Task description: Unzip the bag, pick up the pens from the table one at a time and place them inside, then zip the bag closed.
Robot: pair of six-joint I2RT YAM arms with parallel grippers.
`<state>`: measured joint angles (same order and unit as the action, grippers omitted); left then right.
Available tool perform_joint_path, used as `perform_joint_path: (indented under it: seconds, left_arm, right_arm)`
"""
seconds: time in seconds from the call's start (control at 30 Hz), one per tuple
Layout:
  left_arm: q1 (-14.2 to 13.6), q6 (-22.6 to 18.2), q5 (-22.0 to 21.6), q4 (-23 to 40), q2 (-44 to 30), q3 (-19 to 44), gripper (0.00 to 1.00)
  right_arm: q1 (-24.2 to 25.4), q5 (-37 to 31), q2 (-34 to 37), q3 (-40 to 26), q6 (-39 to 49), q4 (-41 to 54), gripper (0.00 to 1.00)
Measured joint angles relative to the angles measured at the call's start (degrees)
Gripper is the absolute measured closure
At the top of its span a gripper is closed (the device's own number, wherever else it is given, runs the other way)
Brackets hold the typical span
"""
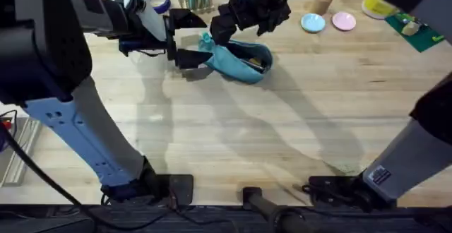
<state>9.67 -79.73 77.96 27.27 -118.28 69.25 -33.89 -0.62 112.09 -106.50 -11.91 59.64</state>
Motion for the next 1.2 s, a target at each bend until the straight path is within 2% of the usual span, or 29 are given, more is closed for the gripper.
perform_joint_path:
  seconds: [0.47,0.67,0.8,0.83,1.0,1.2]
  left_arm:
    - [0.2,0.0,0.0,1.8,0.0,0.0,0.008]
    - [2.3,0.0,-0.3,5.5,0.3,0.0,0.008]
    - [4.1,-0.7,-0.6,9.4,3.1,0.0,0.008]
    - [5.4,-2.8,-1.0,13.6,6.3,0.0,0.008]
    - [7.3,-8.7,-4.2,24.3,10.3,0.0,0.008]
    - [8.9,-16.5,-6.6,32.6,10.3,0.0,0.007]
  right_arm:
    - [0.0,0.0,0.0,-4.5,0.0,-1.1,0.004]
    - [-0.4,0.0,0.0,-5.1,0.0,-1.1,0.004]
    - [-1.0,0.0,0.0,-5.1,0.0,-1.2,0.004]
    - [-1.2,0.0,0.0,-5.1,0.0,-1.7,0.003]
    - [-1.3,0.0,0.0,-5.1,-0.1,-2.8,0.003]
    - [-3.1,0.0,0.0,-5.1,-1.2,-3.0,0.004]
